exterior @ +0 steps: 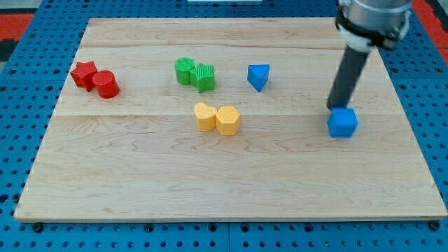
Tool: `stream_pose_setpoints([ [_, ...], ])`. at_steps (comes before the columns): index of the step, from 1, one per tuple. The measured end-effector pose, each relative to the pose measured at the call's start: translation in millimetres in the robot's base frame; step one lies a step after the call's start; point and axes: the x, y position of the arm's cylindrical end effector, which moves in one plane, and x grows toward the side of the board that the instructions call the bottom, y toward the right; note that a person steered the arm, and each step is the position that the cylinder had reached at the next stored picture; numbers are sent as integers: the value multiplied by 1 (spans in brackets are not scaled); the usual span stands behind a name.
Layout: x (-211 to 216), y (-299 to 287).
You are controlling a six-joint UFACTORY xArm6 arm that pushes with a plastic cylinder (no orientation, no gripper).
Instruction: Move the yellow blocks to the top side of the blue cube
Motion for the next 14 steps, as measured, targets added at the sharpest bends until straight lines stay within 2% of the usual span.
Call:
stream_pose_setpoints([
  [1, 23, 3],
  [2, 69, 10],
  [3, 66, 10],
  [4, 60, -27],
  [5, 60, -125],
  [7, 60, -163],
  [9, 45, -240],
  [10, 20, -255],
  [14, 9, -126],
])
